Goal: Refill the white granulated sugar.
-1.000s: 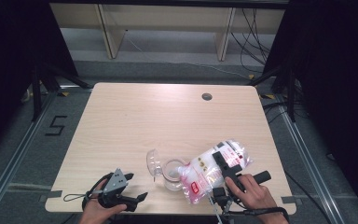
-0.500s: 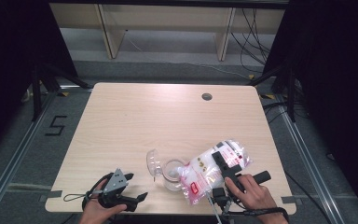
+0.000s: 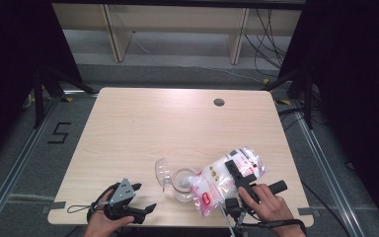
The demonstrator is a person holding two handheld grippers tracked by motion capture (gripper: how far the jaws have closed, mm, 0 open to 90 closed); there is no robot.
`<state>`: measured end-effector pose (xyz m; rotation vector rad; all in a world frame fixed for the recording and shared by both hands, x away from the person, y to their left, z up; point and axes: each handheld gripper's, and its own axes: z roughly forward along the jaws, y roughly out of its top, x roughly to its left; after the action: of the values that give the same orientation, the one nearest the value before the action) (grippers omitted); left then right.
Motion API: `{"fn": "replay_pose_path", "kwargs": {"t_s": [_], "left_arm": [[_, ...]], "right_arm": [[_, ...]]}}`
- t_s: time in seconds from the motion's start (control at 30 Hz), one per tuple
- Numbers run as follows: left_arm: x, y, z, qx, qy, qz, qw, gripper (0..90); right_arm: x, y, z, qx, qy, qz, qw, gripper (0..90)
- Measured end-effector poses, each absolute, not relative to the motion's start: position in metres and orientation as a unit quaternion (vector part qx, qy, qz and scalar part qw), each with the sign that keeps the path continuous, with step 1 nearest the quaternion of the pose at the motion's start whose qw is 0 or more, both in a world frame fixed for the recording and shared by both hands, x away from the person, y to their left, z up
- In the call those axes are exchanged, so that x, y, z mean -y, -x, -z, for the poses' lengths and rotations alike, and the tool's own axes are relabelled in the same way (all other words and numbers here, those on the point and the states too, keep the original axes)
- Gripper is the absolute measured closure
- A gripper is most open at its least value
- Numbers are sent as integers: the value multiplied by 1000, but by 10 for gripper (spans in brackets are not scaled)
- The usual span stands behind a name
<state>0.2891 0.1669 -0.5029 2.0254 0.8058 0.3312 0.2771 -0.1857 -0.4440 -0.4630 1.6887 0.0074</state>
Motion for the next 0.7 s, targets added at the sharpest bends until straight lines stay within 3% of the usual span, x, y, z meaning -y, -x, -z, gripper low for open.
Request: {"fn": "replay_pose_path", "kwargs": {"t_s": [0.7], "left_arm": [[-167, -289, 503, -327, -821, -133, 449, 152]], "right_arm": [[182, -278, 441, -737, 213, -3, 642, 509]]}}
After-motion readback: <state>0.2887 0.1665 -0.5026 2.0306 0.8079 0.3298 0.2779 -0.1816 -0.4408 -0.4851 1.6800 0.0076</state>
